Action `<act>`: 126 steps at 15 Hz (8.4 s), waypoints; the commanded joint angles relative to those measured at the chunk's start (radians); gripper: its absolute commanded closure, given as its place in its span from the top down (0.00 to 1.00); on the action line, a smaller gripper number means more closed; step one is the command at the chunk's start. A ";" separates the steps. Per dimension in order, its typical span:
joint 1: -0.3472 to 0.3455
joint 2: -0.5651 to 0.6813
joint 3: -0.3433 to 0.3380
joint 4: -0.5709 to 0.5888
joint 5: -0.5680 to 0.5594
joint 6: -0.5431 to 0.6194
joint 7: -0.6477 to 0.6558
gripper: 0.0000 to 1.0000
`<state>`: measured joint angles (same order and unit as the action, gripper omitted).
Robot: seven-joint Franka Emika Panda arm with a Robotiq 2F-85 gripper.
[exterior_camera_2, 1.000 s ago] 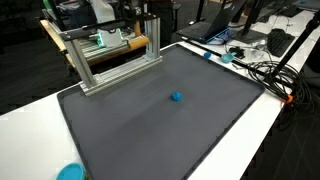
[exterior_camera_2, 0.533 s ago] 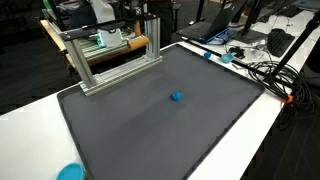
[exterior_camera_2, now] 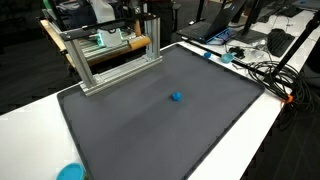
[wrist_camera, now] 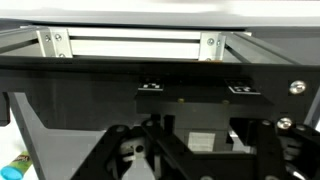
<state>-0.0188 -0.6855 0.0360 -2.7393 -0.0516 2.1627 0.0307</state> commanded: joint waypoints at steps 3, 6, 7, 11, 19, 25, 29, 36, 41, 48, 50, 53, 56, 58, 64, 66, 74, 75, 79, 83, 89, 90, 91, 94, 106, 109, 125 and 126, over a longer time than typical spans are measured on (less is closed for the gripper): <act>-0.006 -0.001 0.004 0.023 -0.008 -0.037 0.024 0.28; -0.017 0.003 0.024 0.031 -0.020 -0.041 0.071 0.28; -0.029 0.005 0.039 0.037 -0.033 -0.043 0.103 0.28; -0.030 0.036 0.039 0.086 -0.035 -0.122 0.111 0.78; -0.017 0.060 0.050 0.116 -0.022 -0.158 0.160 0.22; -0.017 0.046 0.043 0.120 -0.026 -0.110 0.155 0.22; -0.047 0.110 0.049 0.207 -0.055 -0.010 0.170 0.22; -0.102 0.466 0.059 0.568 -0.123 0.000 0.272 0.22; -0.046 0.718 0.046 0.801 -0.110 -0.065 0.347 0.22; -0.006 0.693 0.030 0.723 -0.131 -0.014 0.391 0.22; 0.012 0.727 0.033 0.733 -0.094 -0.029 0.384 0.22; 0.039 0.793 0.032 0.776 -0.075 -0.032 0.369 0.22; 0.057 0.860 0.018 0.853 -0.122 -0.047 0.386 0.22; 0.055 0.895 0.003 0.907 -0.127 -0.066 0.352 0.22; 0.006 0.987 -0.025 1.056 -0.035 -0.107 0.067 0.22; 0.022 0.963 -0.037 0.996 -0.062 -0.065 0.116 0.47; 0.025 0.969 -0.041 0.909 -0.042 0.097 0.166 0.22; 0.028 0.965 -0.046 0.891 -0.051 0.092 0.181 0.22; 0.024 0.954 -0.048 0.839 -0.035 0.149 0.205 0.22; 0.026 0.964 -0.055 0.826 -0.036 0.184 0.229 0.22; 0.023 0.974 -0.057 0.822 -0.024 0.183 0.228 0.22; 0.023 0.978 -0.057 0.823 -0.022 0.180 0.229 0.22; 0.024 0.980 -0.058 0.822 -0.021 0.184 0.229 0.22; 0.023 0.985 -0.059 0.819 -0.019 0.201 0.231 0.22; 0.024 0.990 -0.073 0.827 -0.022 0.218 0.251 0.22; 0.027 1.008 -0.076 0.840 -0.028 0.198 0.257 0.22; 0.054 1.083 -0.102 0.864 -0.079 0.256 0.300 0.22; 0.057 1.089 -0.107 0.867 -0.083 0.264 0.307 0.22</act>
<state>0.0128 0.3581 -0.0370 -1.8932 -0.1006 2.3854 0.2917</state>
